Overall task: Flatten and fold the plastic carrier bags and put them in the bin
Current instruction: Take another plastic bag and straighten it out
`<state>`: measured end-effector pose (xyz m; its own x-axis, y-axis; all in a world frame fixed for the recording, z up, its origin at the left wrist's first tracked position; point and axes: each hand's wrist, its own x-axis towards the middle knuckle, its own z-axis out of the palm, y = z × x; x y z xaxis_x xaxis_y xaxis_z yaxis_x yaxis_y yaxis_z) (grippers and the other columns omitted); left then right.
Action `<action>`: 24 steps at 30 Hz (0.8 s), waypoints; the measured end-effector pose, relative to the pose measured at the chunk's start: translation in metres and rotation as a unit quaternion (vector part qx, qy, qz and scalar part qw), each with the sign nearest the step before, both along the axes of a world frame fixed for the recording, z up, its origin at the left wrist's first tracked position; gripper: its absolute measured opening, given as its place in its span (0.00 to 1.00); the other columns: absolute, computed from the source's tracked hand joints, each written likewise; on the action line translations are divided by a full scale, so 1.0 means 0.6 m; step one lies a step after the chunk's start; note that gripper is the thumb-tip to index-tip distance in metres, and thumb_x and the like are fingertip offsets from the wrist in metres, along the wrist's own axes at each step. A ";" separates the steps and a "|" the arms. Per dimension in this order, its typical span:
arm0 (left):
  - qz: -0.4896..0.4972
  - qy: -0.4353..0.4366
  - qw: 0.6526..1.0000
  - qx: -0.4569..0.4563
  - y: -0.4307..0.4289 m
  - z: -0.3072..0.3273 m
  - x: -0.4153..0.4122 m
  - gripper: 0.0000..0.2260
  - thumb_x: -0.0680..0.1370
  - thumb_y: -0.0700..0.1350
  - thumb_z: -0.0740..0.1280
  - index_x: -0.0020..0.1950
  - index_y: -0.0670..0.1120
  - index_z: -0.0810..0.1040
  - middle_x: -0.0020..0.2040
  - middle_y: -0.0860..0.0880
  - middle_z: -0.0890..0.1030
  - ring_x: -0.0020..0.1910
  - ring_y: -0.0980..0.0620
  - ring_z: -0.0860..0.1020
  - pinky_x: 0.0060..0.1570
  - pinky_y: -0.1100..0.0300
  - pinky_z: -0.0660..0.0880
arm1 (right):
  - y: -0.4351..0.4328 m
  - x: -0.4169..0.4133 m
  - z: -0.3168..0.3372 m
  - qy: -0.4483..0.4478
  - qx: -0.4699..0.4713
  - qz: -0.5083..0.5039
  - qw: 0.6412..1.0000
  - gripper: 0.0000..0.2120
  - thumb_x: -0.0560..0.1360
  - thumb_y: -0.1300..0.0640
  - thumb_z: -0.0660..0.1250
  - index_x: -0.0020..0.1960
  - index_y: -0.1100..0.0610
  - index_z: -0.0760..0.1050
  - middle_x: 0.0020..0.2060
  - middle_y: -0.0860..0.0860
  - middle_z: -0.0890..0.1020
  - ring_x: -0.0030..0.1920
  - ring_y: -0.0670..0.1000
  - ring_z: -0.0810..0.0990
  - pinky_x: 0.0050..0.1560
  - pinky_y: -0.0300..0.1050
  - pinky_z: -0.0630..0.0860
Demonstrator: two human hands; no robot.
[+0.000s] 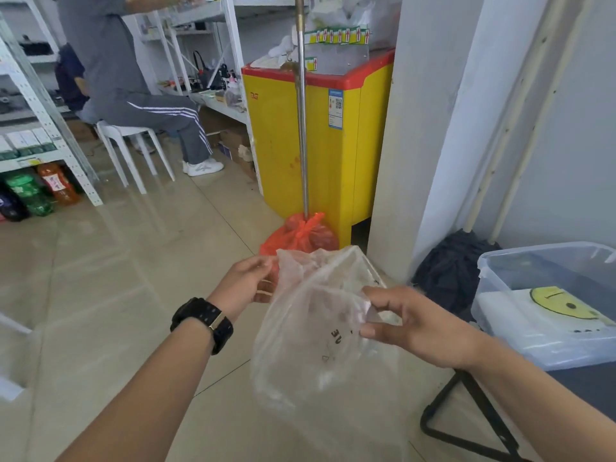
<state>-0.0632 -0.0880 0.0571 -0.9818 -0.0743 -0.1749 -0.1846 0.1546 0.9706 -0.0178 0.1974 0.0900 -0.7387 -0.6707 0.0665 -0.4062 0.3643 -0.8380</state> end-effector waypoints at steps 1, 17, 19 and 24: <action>0.009 -0.003 1.000 -0.027 -0.006 -0.007 -0.005 0.11 0.82 0.48 0.61 0.62 0.48 0.77 0.54 0.46 0.81 0.50 0.48 0.80 0.49 0.54 0.78 | 0.005 0.000 0.003 -0.017 -0.019 0.008 1.000 0.06 0.80 0.58 0.68 0.54 0.60 0.81 0.54 0.54 0.83 0.60 0.54 0.80 0.67 0.58 0.72; 0.188 0.194 0.963 -0.025 -0.121 0.034 -0.010 0.07 0.81 0.39 0.64 0.49 0.43 0.82 0.36 0.59 0.85 0.41 0.56 0.80 0.45 0.58 0.75 | 0.117 -0.041 0.008 0.057 0.129 -0.225 0.964 0.12 0.76 0.58 0.71 0.35 0.58 0.75 0.25 0.47 0.74 0.27 0.45 0.69 0.33 0.42 0.68; 0.177 0.216 0.955 -0.101 -0.151 0.043 0.004 0.10 0.81 0.39 0.64 0.43 0.48 0.81 0.33 0.65 0.83 0.35 0.67 0.78 0.40 0.68 0.75 | 0.132 -0.045 0.008 0.087 0.171 -0.250 0.949 0.13 0.76 0.56 0.71 0.34 0.56 0.76 0.24 0.46 0.76 0.26 0.44 0.70 0.31 0.39 0.67; 0.145 0.227 0.957 -0.109 -0.163 0.052 0.030 0.10 0.81 0.40 0.63 0.44 0.49 0.82 0.37 0.62 0.85 0.36 0.67 0.79 0.41 0.68 0.75 | 0.125 -0.039 0.005 0.063 0.239 -0.248 0.937 0.12 0.77 0.57 0.70 0.34 0.50 0.78 0.30 0.43 0.82 0.29 0.38 0.76 0.29 0.33 0.69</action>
<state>-0.0454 -0.1860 0.0881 -0.8854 -0.3413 0.3157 0.1829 0.3686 0.9114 -0.0414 0.2723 0.0933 -0.9738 -0.2227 -0.0461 -0.1726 0.8557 -0.4878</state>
